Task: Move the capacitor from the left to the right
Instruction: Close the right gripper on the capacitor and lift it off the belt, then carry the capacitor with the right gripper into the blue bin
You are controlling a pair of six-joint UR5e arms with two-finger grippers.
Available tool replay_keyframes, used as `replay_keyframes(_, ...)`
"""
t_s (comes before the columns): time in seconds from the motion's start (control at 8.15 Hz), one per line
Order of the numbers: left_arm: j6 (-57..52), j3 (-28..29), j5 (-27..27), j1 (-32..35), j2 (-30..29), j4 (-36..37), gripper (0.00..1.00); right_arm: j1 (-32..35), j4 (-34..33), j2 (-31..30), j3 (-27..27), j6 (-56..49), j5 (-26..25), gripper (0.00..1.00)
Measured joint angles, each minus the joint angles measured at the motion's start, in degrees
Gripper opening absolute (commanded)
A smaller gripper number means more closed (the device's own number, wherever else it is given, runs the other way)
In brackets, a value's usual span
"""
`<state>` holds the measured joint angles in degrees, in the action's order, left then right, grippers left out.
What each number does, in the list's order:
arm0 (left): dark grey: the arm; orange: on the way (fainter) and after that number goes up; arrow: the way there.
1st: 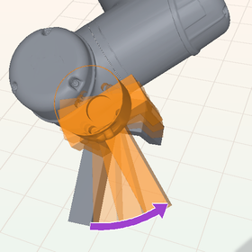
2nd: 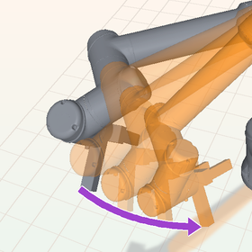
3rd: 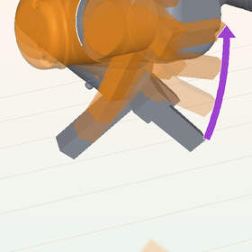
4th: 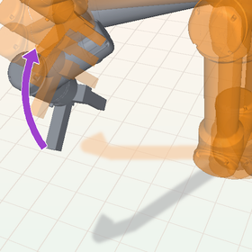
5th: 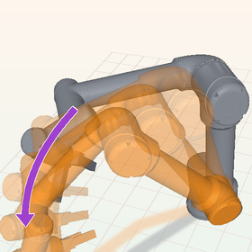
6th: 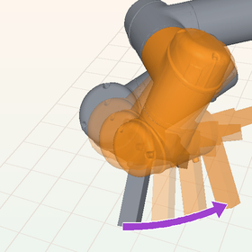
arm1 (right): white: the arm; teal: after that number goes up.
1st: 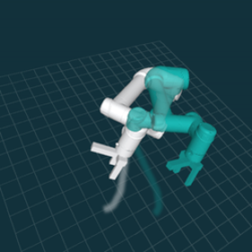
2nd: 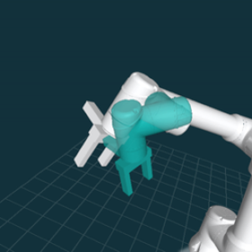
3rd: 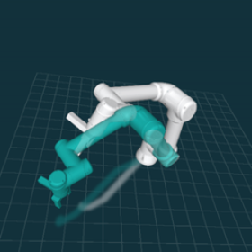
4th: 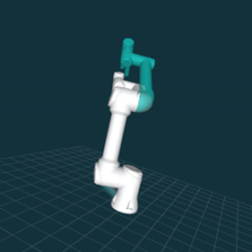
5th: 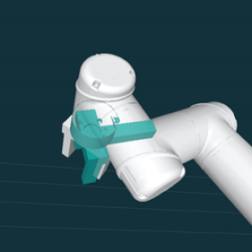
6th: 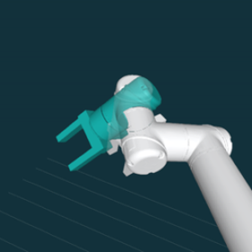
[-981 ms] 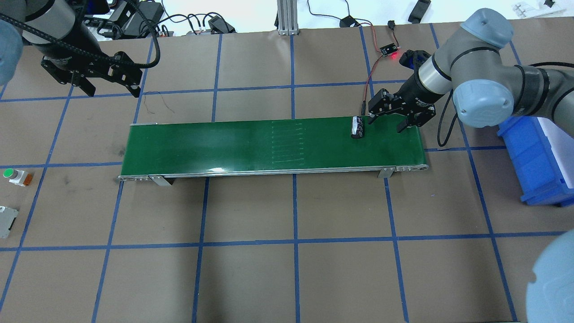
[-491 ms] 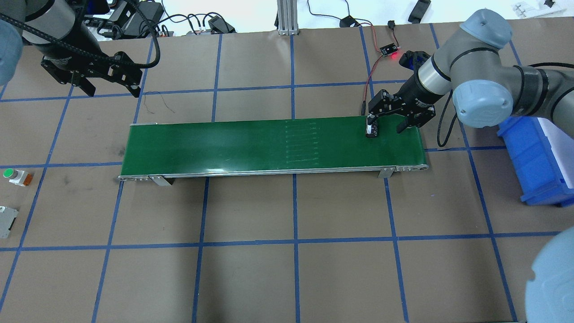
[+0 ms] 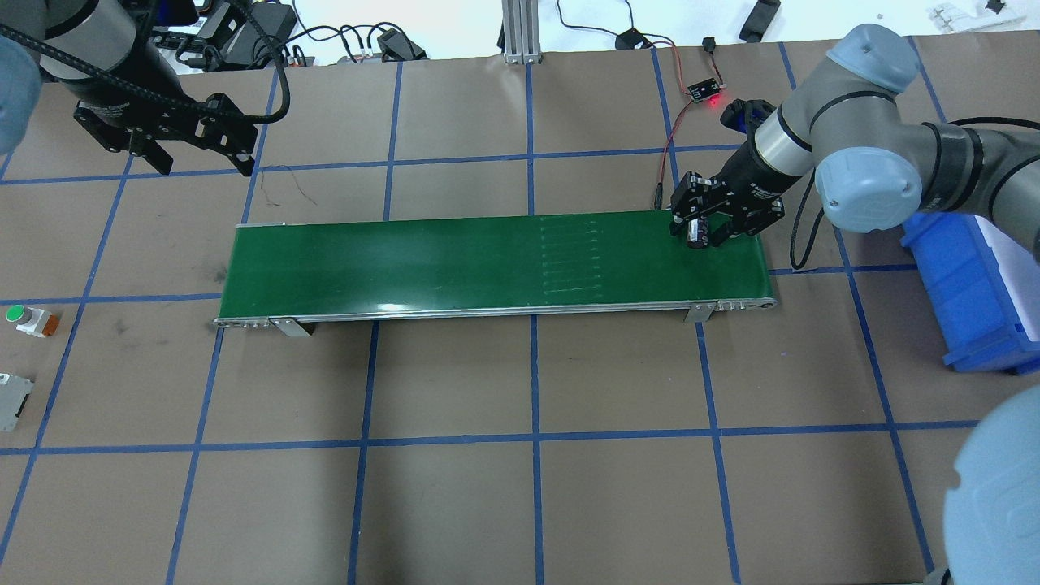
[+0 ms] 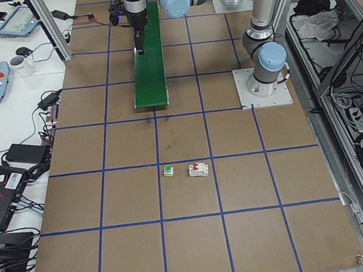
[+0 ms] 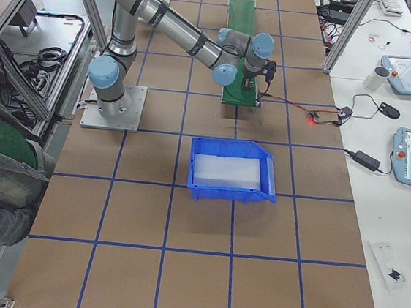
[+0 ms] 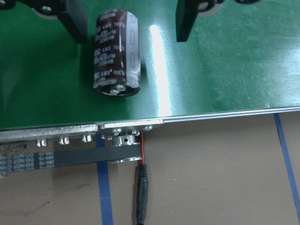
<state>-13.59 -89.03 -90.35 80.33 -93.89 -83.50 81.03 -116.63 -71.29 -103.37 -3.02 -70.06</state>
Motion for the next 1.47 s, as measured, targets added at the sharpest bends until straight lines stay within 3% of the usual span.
replay_keyframes(0.12,0.02,0.00,0.00,0.00,0.01,0.00,1.00,0.00,0.04,0.11,0.01,-0.04,-0.32,0.03)
replay_keyframes(0.25,0.04,0.00,-0.04,0.00,0.03,0.00,1.00,0.00,0.07,0.14,0.02,-0.12,-0.53,0.00)
replay_keyframes(0.86,-0.02,0.00,-0.01,0.00,0.11,0.00,1.00,-0.30,0.05,-0.24,1.21,-3.49,-2.81,0.00)
replay_keyframes(1.47,-0.03,0.00,0.00,0.01,0.12,0.00,1.00,-3.76,2.21,-5.95,7.25,-10.48,-19.24,0.00)
